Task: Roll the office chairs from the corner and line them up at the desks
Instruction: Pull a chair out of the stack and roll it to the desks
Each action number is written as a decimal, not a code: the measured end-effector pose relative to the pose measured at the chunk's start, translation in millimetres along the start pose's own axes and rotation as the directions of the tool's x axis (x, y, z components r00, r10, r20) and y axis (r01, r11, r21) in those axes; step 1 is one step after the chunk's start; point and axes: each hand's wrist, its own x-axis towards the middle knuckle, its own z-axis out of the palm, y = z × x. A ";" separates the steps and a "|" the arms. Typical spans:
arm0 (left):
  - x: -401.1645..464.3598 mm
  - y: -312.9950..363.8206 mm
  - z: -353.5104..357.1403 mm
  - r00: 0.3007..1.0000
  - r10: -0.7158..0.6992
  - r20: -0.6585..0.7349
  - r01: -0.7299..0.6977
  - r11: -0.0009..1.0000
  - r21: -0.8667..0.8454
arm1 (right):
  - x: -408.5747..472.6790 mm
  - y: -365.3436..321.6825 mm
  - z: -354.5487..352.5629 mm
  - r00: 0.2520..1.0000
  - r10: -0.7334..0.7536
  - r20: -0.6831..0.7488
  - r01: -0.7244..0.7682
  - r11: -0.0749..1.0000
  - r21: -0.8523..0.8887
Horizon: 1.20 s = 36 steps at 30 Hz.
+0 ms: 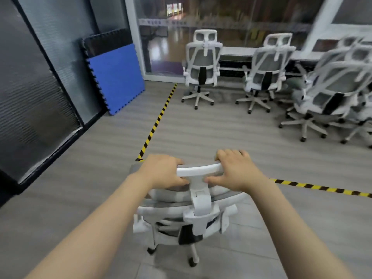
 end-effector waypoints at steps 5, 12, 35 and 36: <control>86.3 26.4 -10.7 0.996 0.094 -0.008 -0.094 0.996 0.002 | 28.0 66.1 -19.5 0.995 0.080 0.066 -0.082 0.996 0.031; 208.1 67.6 -28.5 0.982 0.187 -0.017 -0.187 0.982 0.013 | 87.9 174.9 -44.1 0.968 0.083 0.236 -0.086 0.996 0.002; 649.9 149.6 -69.1 0.914 0.371 -0.166 -0.385 0.921 -0.063 | 328.7 513.7 -79.4 0.918 0.163 0.361 -0.196 0.979 0.057; 672.2 153.3 -70.7 0.910 0.377 -0.174 -0.393 0.918 -0.062 | 340.1 530.9 -78.6 0.925 0.171 0.339 -0.199 0.979 0.050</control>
